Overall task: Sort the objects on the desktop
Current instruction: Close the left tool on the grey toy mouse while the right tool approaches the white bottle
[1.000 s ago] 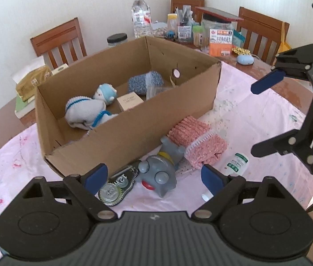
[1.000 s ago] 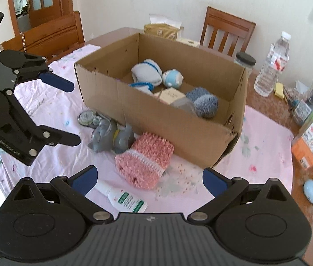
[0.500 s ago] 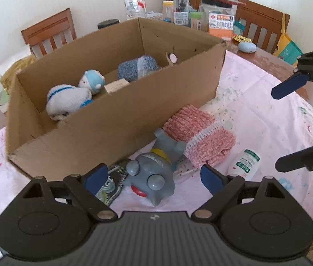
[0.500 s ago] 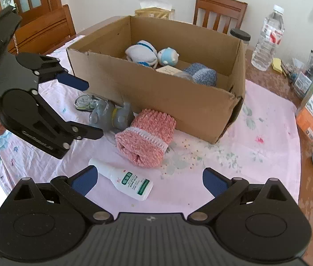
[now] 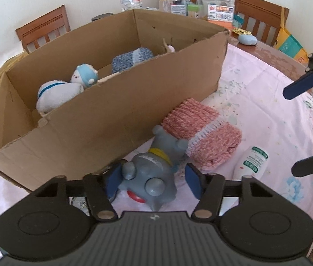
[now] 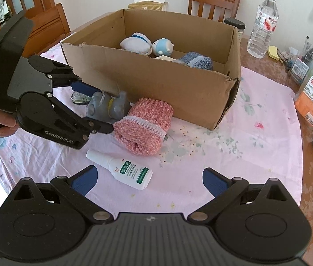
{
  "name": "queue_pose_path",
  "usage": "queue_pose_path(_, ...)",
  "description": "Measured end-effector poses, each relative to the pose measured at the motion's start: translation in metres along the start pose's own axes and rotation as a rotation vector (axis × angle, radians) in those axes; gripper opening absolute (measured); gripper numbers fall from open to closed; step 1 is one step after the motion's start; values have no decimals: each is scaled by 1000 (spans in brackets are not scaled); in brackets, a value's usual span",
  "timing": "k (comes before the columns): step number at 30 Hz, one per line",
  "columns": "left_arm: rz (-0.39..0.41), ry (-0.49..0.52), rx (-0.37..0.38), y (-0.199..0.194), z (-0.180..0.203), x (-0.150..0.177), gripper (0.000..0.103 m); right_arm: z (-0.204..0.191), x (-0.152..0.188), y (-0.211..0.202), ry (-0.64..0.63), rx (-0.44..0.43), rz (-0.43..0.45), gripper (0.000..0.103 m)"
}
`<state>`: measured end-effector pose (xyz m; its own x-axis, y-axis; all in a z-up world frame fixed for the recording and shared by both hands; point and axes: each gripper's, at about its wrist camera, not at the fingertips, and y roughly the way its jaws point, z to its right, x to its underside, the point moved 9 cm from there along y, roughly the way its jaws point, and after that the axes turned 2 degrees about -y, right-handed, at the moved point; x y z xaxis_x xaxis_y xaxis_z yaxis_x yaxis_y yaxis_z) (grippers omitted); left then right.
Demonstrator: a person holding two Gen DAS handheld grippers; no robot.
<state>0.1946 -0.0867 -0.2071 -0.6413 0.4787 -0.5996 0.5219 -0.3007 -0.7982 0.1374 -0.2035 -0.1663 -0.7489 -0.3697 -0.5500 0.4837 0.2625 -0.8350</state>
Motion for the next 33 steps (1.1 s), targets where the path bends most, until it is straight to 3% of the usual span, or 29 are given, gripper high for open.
queue_pose_path(2, 0, -14, -2, -2, -4, 0, 48, 0, 0, 0, 0, 0, 1, 103)
queue_pose_path(12, -25, -23, 40, -16, 0, 11, 48, -2, -5, 0, -10, -5, 10, 103)
queue_pose_path(18, -20, -11, 32, -12, 0, 10, 52, -5, -5, 3, -17, -12, 3, 103)
queue_pose_path(23, -15, -12, 37, -5, -4, 7, 63, -11, -3, 8, -25, -22, -13, 103)
queue_pose_path(25, -19, -13, 45, -2, -3, 8, 63, -14, -1, 10, -28, -28, -19, 103)
queue_pose_path(28, -30, -10, 58, 1, 0, 10, 54, -17, 1, 11, -32, -30, -25, 103)
queue_pose_path(33, -25, -4, 53, -1, 1, 10, 51, -16, 2, 11, -22, -27, -31, 103)
